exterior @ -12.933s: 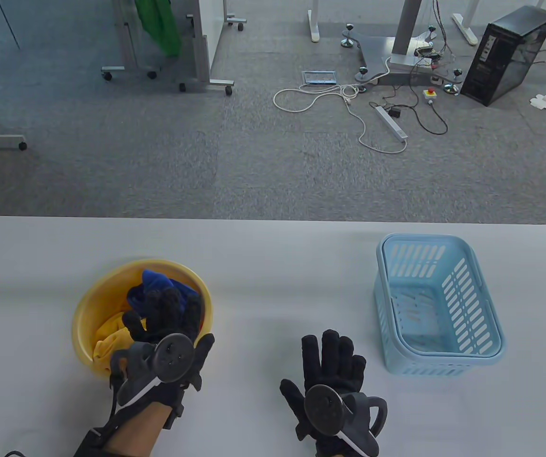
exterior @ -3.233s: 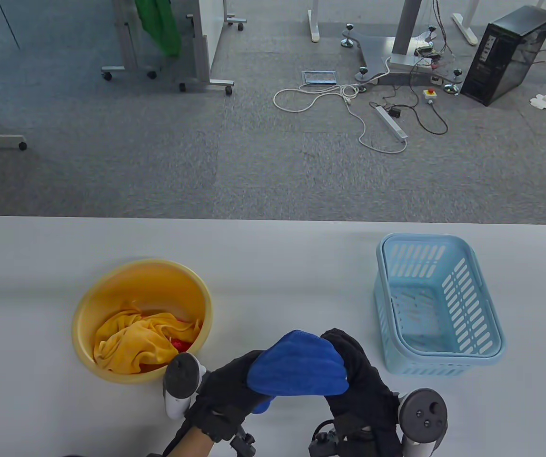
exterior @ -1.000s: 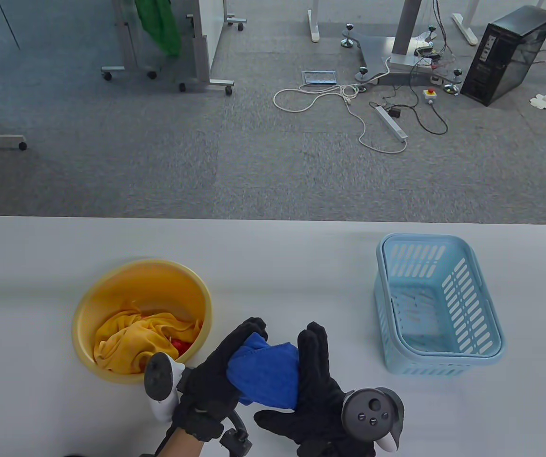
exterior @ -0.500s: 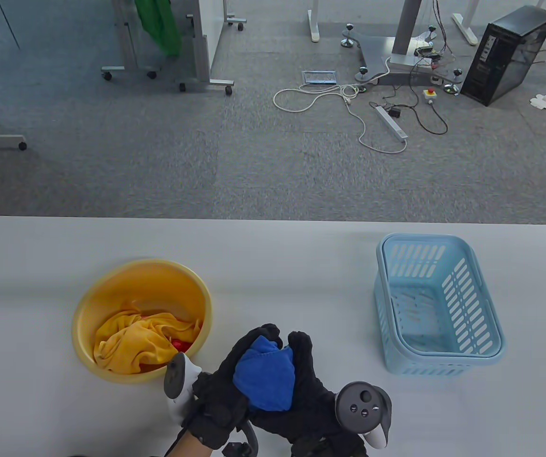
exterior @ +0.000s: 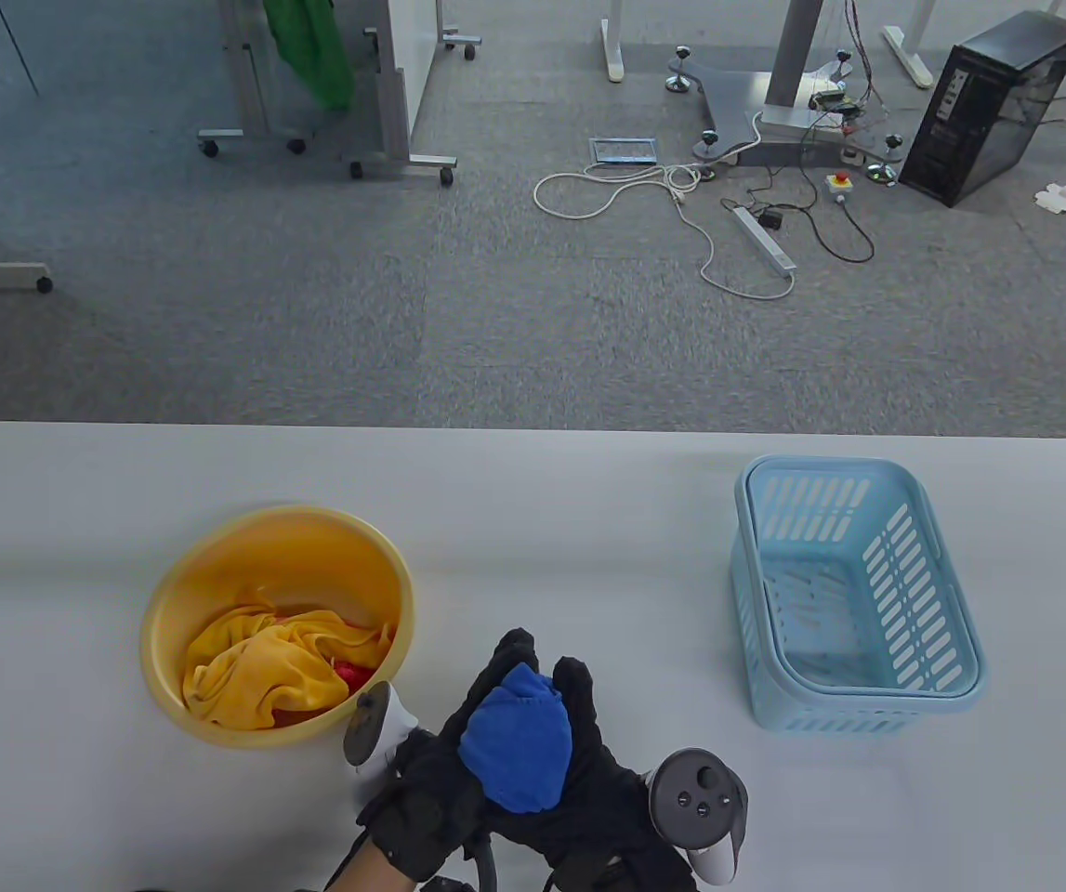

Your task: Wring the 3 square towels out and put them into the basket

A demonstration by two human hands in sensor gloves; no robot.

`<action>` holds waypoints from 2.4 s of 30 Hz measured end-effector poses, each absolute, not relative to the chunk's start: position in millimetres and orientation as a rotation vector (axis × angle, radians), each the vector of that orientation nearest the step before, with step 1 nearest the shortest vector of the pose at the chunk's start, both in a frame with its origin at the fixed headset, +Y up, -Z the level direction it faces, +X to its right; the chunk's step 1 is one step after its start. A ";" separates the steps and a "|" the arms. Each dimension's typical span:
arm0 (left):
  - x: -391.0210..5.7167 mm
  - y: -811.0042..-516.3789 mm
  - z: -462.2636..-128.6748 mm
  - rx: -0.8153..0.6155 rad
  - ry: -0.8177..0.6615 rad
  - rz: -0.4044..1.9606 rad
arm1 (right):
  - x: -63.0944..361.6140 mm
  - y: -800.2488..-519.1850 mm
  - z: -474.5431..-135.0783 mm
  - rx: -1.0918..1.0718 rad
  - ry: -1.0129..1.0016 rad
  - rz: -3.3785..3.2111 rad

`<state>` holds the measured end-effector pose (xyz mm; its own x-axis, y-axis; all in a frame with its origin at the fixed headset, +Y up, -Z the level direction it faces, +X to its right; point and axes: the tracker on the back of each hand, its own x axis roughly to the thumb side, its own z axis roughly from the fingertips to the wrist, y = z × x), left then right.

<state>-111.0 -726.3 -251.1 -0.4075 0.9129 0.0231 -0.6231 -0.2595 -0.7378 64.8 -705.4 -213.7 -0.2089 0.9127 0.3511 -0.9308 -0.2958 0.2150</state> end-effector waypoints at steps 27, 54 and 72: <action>-126.6 -715.5 -254.6 -0.523 -0.713 1.771 | 91.4 -690.1 -214.8 0.400 -0.200 1.954; -144.9 -727.4 -254.3 -0.599 -0.418 1.734 | 63.3 -672.4 -190.5 0.451 -0.928 2.990; -137.4 -737.2 -253.2 -0.472 -0.344 1.699 | 38.6 -682.3 -187.0 0.624 -0.947 3.010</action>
